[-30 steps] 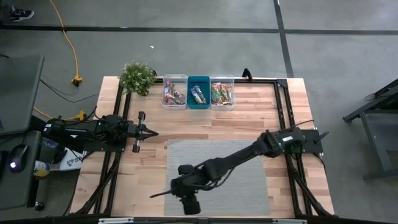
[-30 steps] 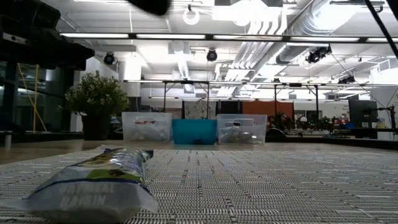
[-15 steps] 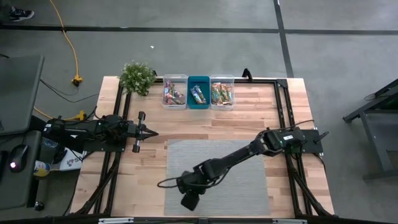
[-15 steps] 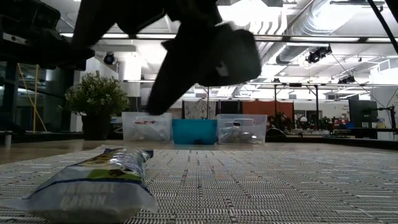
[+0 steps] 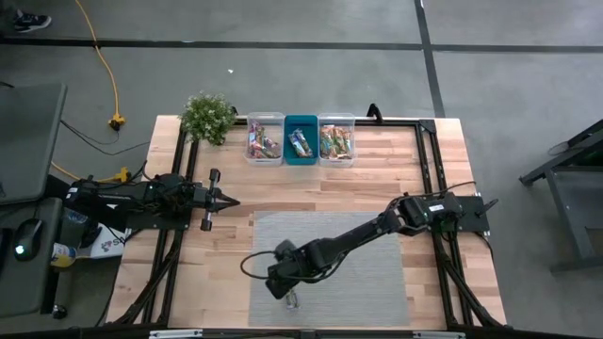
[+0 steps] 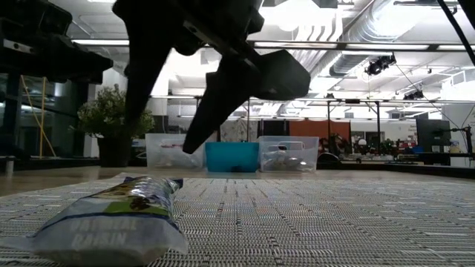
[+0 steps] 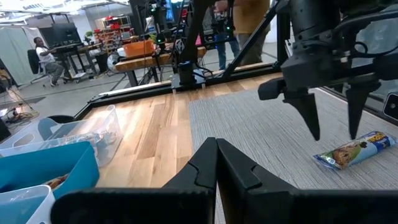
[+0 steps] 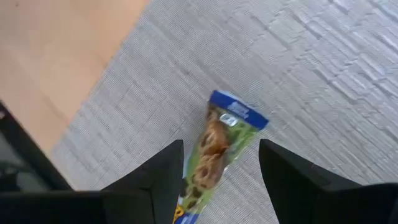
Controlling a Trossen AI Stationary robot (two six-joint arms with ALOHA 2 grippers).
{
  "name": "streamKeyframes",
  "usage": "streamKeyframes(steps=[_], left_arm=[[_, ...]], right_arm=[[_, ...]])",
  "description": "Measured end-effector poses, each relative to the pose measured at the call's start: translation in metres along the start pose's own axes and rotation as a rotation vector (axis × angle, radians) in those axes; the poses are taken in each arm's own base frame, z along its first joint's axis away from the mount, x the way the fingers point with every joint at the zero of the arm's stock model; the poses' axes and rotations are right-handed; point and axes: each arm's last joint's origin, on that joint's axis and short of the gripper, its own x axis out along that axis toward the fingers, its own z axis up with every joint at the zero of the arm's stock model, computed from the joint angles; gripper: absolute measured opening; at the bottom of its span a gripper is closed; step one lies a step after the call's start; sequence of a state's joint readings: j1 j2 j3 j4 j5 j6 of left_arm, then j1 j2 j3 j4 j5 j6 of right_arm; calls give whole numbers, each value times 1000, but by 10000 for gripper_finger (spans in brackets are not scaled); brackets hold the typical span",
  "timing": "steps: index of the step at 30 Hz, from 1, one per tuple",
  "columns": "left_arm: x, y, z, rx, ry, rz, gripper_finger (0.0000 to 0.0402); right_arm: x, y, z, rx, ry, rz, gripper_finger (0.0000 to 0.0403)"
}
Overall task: Pick and place Granola Bars by type
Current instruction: Put the blue granola bar into the blue bin
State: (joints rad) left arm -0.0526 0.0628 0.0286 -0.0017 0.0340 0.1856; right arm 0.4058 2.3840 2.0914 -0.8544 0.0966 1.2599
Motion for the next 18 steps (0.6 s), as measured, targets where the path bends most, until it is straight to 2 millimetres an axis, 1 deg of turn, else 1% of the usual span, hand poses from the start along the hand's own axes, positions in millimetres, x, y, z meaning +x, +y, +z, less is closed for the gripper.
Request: streamKeyframes(steps=[9,16,18], left_arm=[[0,0,0,0,0,0,1],[0,0,0,0,0,0,1],[0,0,0,0,0,0,1]], right_arm=[[0,0,-2,43,7,-1,193],[0,3,-11,61,17,1,193],[5,1,-14,73,20,4,193]])
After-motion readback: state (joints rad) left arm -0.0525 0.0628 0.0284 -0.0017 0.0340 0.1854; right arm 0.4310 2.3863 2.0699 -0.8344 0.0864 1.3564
